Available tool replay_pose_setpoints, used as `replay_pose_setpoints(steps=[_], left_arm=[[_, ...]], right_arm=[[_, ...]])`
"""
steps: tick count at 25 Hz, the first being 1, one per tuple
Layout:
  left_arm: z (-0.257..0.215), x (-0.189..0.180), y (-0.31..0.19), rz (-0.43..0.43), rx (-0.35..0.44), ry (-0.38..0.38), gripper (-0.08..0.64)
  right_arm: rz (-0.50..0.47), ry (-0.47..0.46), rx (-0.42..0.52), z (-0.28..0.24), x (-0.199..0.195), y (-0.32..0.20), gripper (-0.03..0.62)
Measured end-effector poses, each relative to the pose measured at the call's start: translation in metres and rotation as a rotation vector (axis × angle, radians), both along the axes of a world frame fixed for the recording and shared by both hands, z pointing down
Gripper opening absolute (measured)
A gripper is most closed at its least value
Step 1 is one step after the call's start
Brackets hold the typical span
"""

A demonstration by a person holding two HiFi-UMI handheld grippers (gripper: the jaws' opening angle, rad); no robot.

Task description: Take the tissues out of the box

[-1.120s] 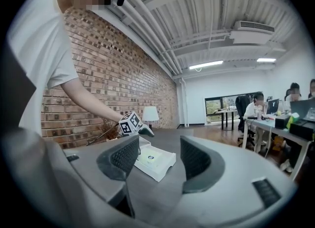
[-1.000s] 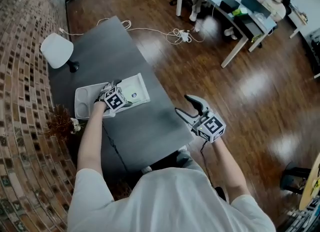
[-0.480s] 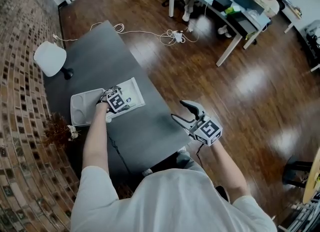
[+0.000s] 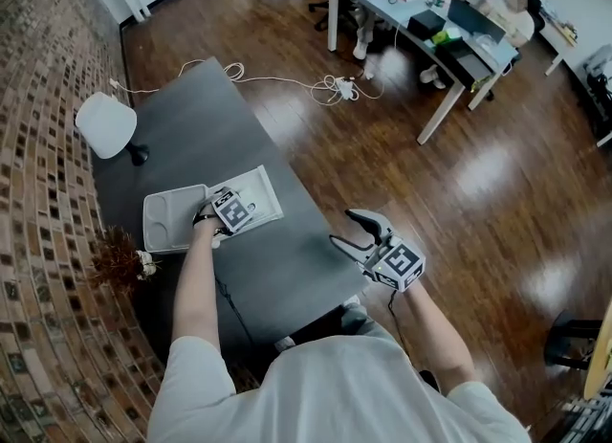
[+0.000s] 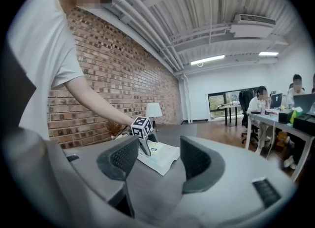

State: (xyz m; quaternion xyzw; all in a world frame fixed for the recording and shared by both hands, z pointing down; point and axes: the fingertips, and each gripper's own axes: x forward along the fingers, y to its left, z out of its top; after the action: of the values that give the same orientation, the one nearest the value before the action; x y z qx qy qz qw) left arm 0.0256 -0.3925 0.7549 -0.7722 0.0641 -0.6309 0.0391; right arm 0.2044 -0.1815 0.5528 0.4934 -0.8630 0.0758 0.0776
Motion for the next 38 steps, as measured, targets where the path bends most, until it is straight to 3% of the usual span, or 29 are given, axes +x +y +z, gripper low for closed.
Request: replay_pose_setpoints(steps=[2, 14, 18, 24, 26, 28, 32, 38], left_arm=[[-0.014, -0.001, -0.004, -0.024, 0.027, 0.05, 0.351], [-0.12, -0.024, 0.006, -0.29, 0.125, 0.415, 0.351], [-0.148, -0.036, 0.028, -0.371, 0.135, 0.533, 0.353], [-0.191, -0.063, 0.059, -0.503, 0.227, 0.713, 0.354], [-0.204, -0.073, 0.071, -0.547, 0.269, 0.766, 0.354], [-0.217, -0.085, 0.085, -0.587, 0.324, 0.805, 0.354], [-0.239, -0.11, 0.118, -0.637, 0.45, 0.863, 0.354], [-0.277, -0.138, 0.163, -0.727, 0.638, 1.075, 0.354]], right_arm=[[-0.015, 0.013, 0.013, -0.002, -0.007, -0.003, 0.29], [-0.022, -0.066, 0.073, -0.023, -0.046, -0.021, 0.296], [0.019, -0.091, 0.086, -0.031, -0.05, -0.028, 0.393], [0.062, -0.124, 0.135, -0.044, -0.056, -0.034, 0.4], [0.074, -0.108, 0.158, -0.05, -0.058, -0.035, 0.402], [0.091, -0.081, 0.179, -0.055, -0.06, -0.035, 0.466], [0.129, -0.082, 0.219, -0.064, -0.064, -0.031, 0.466], [0.175, -0.153, 0.224, -0.069, -0.073, -0.014, 0.466]])
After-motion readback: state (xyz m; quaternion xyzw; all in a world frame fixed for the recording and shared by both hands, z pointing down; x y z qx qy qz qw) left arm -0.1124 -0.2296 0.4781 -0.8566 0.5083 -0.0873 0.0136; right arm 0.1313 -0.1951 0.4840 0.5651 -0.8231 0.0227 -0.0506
